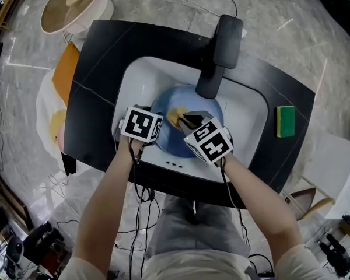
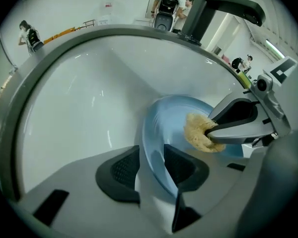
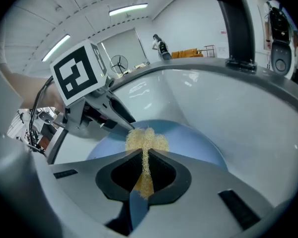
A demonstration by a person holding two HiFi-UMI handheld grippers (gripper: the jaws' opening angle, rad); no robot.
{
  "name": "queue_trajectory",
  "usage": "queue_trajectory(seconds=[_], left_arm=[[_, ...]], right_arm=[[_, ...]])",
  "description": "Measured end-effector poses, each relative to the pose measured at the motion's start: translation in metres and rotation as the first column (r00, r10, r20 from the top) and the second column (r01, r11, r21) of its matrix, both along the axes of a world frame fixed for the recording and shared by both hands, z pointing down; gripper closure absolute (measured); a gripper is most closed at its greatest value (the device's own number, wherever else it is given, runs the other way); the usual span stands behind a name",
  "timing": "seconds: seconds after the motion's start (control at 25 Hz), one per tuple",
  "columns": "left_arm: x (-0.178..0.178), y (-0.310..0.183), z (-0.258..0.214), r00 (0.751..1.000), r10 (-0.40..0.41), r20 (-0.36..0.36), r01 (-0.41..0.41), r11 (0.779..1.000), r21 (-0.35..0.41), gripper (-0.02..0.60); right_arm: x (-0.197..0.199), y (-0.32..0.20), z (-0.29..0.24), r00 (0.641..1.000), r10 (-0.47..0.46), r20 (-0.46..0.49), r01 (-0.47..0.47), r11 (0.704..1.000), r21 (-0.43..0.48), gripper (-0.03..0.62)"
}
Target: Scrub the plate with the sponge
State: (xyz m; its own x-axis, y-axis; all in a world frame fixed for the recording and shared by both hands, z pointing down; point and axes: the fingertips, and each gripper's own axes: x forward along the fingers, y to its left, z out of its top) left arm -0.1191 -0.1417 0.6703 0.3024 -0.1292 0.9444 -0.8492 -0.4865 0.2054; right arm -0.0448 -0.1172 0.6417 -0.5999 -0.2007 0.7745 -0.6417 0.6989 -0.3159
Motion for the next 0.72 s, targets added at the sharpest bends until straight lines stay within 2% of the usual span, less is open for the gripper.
queue_trajectory(seconds=[0.24, 0.4, 0.52, 0.64, 0.72], left_arm=[[0.005, 0.005, 0.019, 0.999, -0.004, -0.035, 0.001, 0.997, -0.074, 0.456], [0.008, 0.001, 0.020, 0.991, -0.084, -0.102, 0.073, 0.992, -0.105, 0.498], [0.007, -0.001, 0.017, 0.981, -0.132, -0.140, 0.116, 0.986, -0.119, 0.518], [0.008, -0.002, 0.017, 0.980, -0.134, -0.148, 0.118, 0.986, -0.117, 0.522], [0.008, -0.001, 0.016, 0.981, -0.131, -0.146, 0.116, 0.987, -0.110, 0.525]], right_arm=[[-0.016, 0.000, 0.021, 0.997, -0.075, -0.031, 0.074, 0.997, -0.038, 0.539], [-0.026, -0.007, 0.028, 0.993, -0.114, -0.043, 0.112, 0.992, -0.051, 0.540], [-0.031, -0.022, 0.033, 0.987, -0.140, -0.074, 0.140, 0.990, -0.015, 0.540], [-0.031, -0.041, 0.038, 0.978, -0.160, -0.132, 0.166, 0.985, 0.037, 0.540], [-0.026, -0.051, 0.042, 0.979, -0.141, -0.149, 0.150, 0.988, 0.048, 0.542]])
